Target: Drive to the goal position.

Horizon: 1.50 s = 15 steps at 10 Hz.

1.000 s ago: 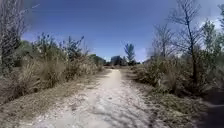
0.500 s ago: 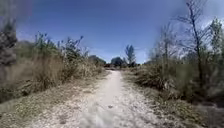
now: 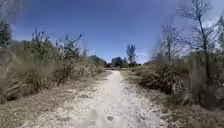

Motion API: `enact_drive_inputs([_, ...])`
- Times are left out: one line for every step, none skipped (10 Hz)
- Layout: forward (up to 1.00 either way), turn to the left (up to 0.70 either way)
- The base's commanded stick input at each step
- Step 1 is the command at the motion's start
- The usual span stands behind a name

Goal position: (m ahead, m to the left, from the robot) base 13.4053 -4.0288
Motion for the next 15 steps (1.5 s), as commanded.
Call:
enact_drive_inputs([0.7,0.0])
enact_drive_inputs([0.7,0.0])
enact_drive_inputs([0.7,0.0])
enact_drive_inputs([0.7,0.0])
enact_drive_inputs([0.7,0.0])
enact_drive_inputs([0.7,0.0])
enact_drive_inputs([0.7,0.0])
enact_drive_inputs([0.7,0.0])
enact_drive_inputs([0.7,0.0])
enact_drive_inputs([0.7,-0.28])
enact_drive_inputs([0.7,-0.2])
enact_drive_inputs([0.7,0.0])
enact_drive_inputs([0.7,0.0])
enact_drive_inputs([0.7,0.0])
enact_drive_inputs([0.7,0.0])
